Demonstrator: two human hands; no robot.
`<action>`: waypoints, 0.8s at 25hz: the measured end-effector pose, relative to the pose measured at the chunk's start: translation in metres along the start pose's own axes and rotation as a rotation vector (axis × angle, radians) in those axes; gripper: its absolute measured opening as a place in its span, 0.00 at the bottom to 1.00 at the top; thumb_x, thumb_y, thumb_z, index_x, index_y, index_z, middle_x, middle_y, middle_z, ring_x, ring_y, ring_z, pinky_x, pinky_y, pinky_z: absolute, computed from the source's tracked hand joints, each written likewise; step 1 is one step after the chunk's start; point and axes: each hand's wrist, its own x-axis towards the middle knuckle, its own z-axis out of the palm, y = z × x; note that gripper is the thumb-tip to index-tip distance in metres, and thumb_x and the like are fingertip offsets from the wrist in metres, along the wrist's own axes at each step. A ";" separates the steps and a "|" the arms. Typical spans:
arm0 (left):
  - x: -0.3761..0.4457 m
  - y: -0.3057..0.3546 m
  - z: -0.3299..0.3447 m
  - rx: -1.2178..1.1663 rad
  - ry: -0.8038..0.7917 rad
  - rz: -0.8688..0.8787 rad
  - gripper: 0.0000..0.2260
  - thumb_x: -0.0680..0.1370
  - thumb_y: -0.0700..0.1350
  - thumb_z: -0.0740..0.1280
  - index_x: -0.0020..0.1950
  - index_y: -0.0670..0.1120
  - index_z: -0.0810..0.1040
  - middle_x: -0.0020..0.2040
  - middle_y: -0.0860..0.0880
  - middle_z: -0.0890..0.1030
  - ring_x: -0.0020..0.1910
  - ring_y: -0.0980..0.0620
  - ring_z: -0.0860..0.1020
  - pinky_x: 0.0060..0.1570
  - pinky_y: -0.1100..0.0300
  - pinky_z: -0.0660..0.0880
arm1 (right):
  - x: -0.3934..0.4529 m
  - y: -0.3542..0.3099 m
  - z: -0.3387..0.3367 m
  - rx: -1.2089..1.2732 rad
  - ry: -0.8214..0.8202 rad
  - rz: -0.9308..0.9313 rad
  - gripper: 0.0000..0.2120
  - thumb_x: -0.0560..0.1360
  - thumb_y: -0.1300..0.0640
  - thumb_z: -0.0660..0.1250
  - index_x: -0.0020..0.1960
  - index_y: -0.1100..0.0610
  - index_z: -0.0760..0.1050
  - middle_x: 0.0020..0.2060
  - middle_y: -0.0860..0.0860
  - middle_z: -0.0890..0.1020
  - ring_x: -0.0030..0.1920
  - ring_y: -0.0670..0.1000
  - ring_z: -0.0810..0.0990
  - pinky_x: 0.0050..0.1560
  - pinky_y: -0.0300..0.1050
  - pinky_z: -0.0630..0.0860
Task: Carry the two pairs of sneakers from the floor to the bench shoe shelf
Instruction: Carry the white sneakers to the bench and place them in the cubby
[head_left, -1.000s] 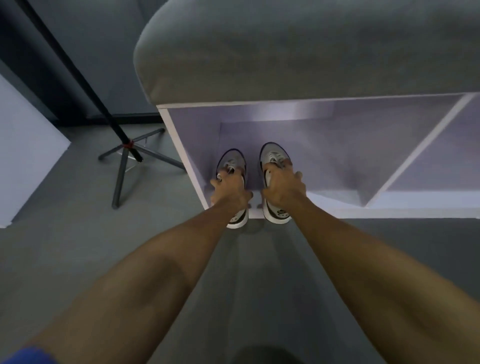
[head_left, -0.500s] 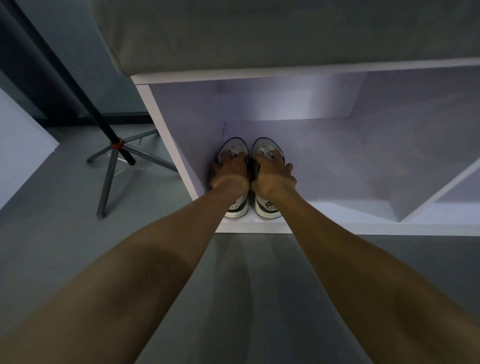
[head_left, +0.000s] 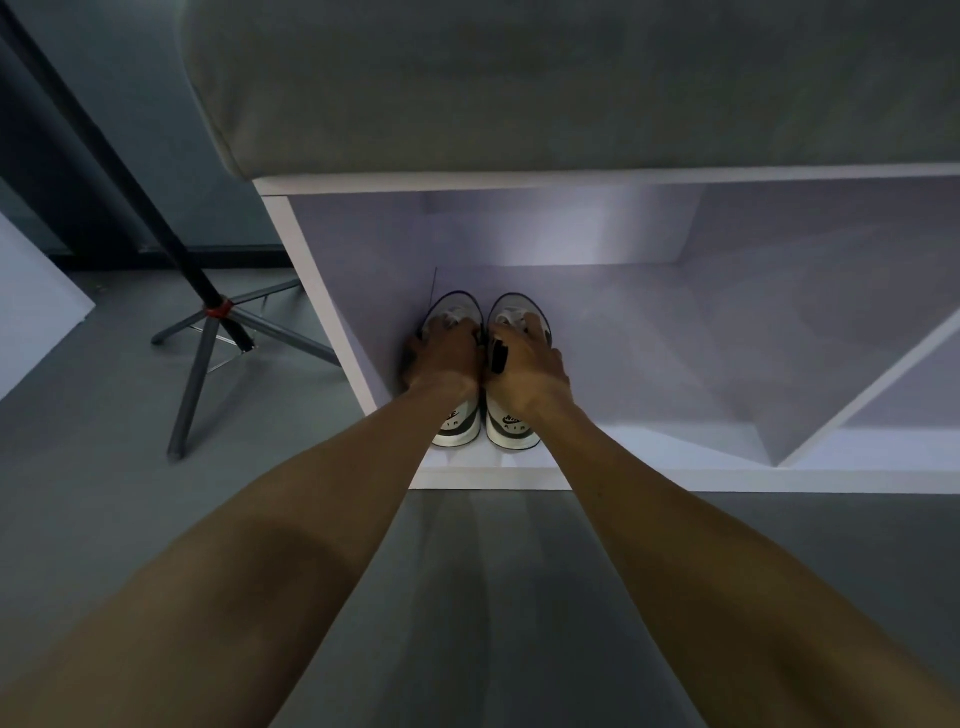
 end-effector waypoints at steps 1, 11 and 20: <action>0.002 -0.001 0.000 0.005 0.001 0.011 0.16 0.81 0.52 0.58 0.69 0.55 0.73 0.74 0.45 0.66 0.72 0.38 0.66 0.69 0.41 0.67 | 0.001 -0.001 0.001 0.007 0.008 0.003 0.30 0.76 0.46 0.69 0.76 0.40 0.64 0.82 0.50 0.52 0.74 0.67 0.63 0.69 0.67 0.67; -0.013 -0.005 -0.010 -0.019 -0.020 0.037 0.21 0.82 0.56 0.56 0.76 0.59 0.64 0.80 0.46 0.57 0.76 0.37 0.61 0.71 0.41 0.65 | -0.021 -0.007 -0.010 -0.106 -0.103 -0.071 0.40 0.75 0.49 0.69 0.81 0.38 0.53 0.82 0.52 0.40 0.79 0.69 0.48 0.71 0.69 0.64; -0.181 -0.018 -0.078 0.041 -0.214 0.080 0.27 0.80 0.57 0.63 0.79 0.58 0.62 0.81 0.44 0.56 0.73 0.35 0.64 0.69 0.41 0.69 | -0.183 -0.042 -0.078 -0.209 -0.217 0.091 0.31 0.82 0.46 0.63 0.81 0.44 0.55 0.83 0.52 0.49 0.80 0.66 0.46 0.73 0.68 0.60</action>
